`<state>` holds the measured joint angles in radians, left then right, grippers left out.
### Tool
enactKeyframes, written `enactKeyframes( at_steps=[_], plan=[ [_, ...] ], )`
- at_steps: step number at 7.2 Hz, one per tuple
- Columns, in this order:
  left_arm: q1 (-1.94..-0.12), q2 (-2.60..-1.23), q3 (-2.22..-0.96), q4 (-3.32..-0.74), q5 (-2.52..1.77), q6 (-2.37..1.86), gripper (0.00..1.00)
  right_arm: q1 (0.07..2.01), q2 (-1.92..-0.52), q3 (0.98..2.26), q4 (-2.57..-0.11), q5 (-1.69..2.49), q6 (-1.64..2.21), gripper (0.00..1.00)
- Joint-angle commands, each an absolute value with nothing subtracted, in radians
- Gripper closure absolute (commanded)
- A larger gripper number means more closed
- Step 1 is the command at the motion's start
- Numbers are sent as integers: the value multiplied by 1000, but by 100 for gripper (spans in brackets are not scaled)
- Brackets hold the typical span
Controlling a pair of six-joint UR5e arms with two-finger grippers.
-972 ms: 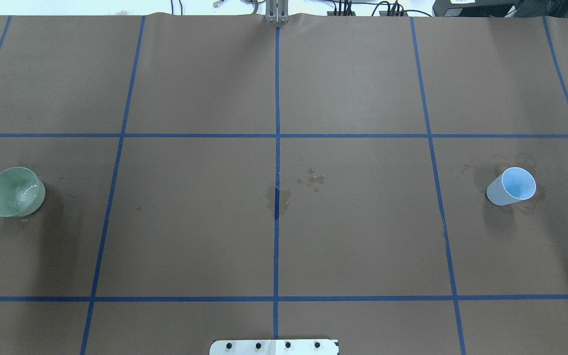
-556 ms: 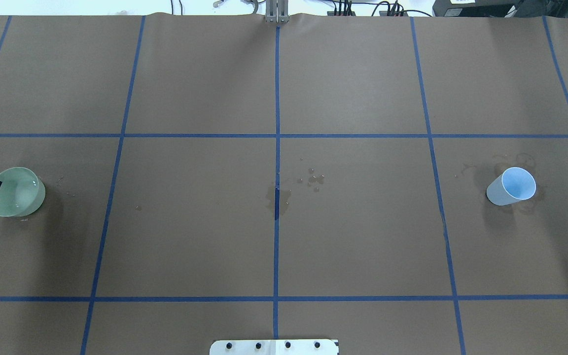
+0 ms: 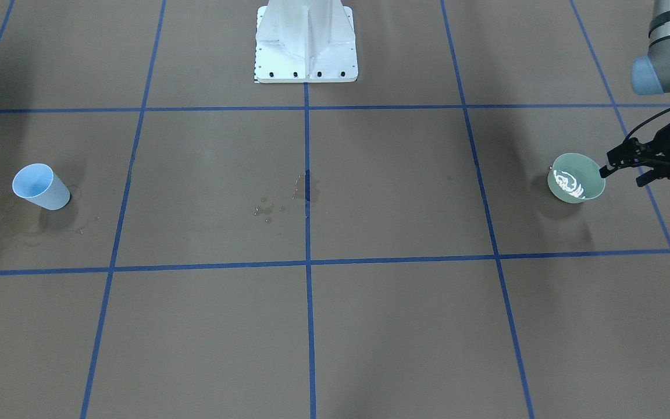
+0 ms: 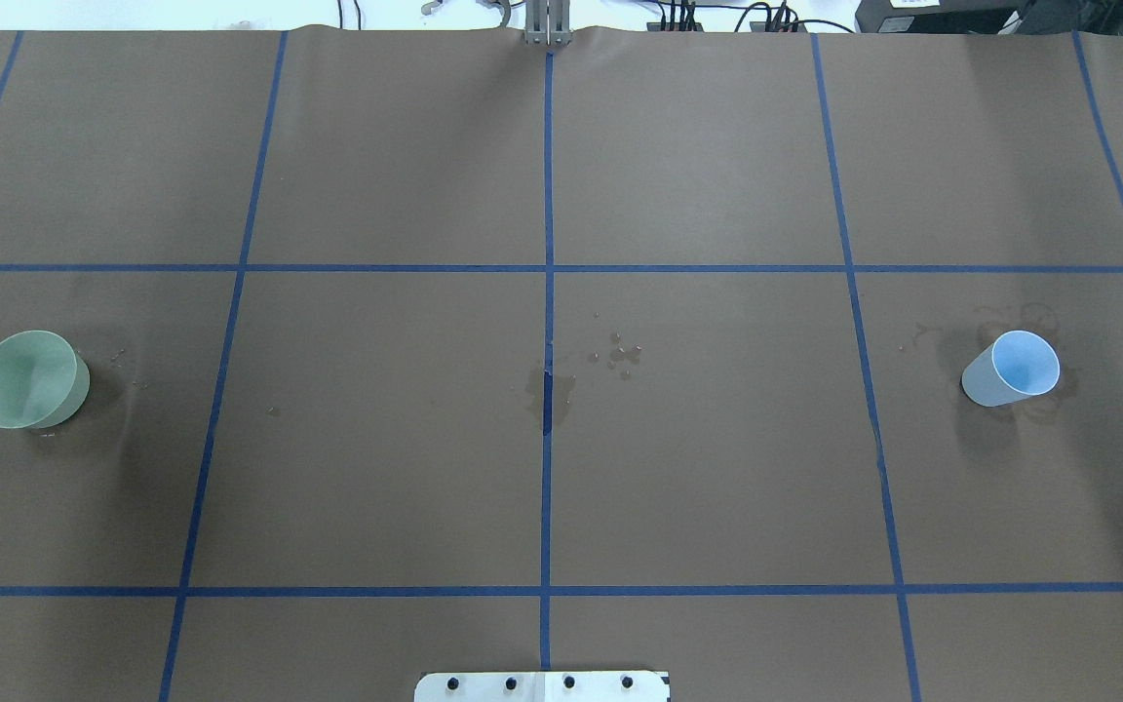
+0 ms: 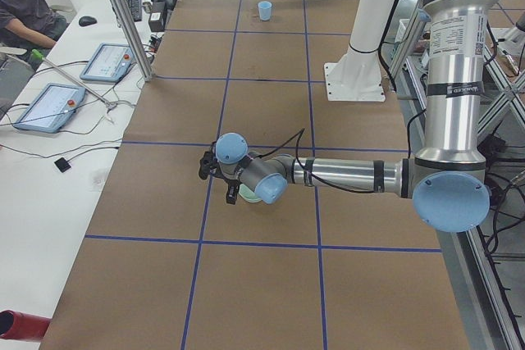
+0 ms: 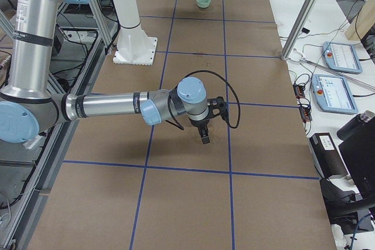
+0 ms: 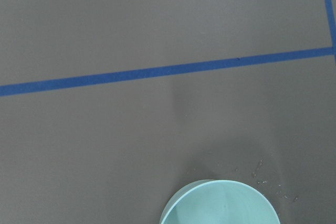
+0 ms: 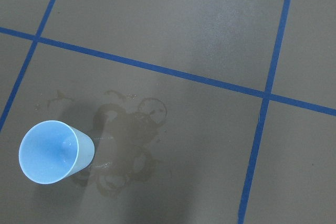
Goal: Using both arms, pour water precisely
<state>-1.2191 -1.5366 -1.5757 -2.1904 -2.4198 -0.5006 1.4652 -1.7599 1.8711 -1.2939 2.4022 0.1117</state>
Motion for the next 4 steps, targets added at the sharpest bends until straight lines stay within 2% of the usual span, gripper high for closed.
enactKeyframes(
  at_steps=[1,4],
  plan=[
    [-1270,-1549,-1591,-2092,-2387,-346,1,1459,-1697,1843,-1377,2399,107,1],
    [-1426,-1695,-1635,-1607,-2387,-68,1,1456,-1655,1781,-1405,2395,103,1]
  ],
)
